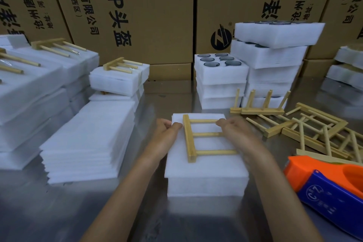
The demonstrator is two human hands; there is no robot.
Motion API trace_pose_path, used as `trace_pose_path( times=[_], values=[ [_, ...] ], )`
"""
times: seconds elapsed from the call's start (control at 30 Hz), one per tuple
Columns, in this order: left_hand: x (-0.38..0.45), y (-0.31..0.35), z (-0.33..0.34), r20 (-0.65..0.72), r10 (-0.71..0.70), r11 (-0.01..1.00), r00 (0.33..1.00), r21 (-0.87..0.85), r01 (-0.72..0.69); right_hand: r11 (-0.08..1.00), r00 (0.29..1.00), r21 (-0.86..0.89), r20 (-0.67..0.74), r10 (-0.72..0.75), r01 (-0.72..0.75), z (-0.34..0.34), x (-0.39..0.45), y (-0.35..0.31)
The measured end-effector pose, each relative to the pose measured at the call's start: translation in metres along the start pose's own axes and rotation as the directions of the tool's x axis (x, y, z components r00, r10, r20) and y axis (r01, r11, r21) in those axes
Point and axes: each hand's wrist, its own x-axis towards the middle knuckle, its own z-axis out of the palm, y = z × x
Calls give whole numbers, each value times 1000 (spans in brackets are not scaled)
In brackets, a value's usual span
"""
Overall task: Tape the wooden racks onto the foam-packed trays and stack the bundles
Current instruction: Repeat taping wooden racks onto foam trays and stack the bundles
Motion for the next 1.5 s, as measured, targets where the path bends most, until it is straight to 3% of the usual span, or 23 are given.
trace_pose_path(
  times=[0.37, 0.67, 0.73, 0.83, 0.97, 1.03, 1.1, 1.2, 1.3, 1.4, 1.5],
  values=[
    [-15, 5, 3, 98, 43, 979, 994, -201, -22, 998, 998, -18, -3, -66, 66, 4, 6, 8],
    [-12, 4, 2, 72, 25, 977, 997, -215, -9, 981, 999, 188, 3, -50, 49, -2, -2, 16],
    [-11, 3, 0, 48, 10, 976, 999, -217, 1, 975, 996, 205, -52, -78, 87, -4, -8, 18],
    [-10, 7, -1, -12, 29, 989, 1000, -145, -31, 951, 947, 153, -226, -230, 268, -11, -28, 14],
    [-19, 17, -2, -164, 212, 975, 963, -31, -220, 883, 836, -29, -311, -453, 468, -52, -74, 22],
    [-28, 23, -2, -195, 383, 924, 903, 97, -371, 880, 787, -152, -398, -471, 450, -87, -93, 36],
    [-39, 32, 4, -184, 555, 826, 811, 241, -510, 896, 754, -309, -490, -438, 320, -122, -105, 52],
    [-57, 55, 31, -74, 716, 667, 694, 366, -649, 841, 816, -541, -483, -316, 5, -149, -113, 74],
    [-72, 76, 68, 227, 677, 631, 700, 311, -711, 672, 808, -729, -470, -356, -128, -145, -118, 79],
    [-79, 86, 109, 640, 407, 568, 652, 383, -729, 618, 769, -776, -469, -434, -125, -145, -111, 83],
    [-83, 90, 142, 804, 88, 604, 589, 427, -673, 628, 712, -778, -457, -533, -29, -153, -101, 88]
  ],
)
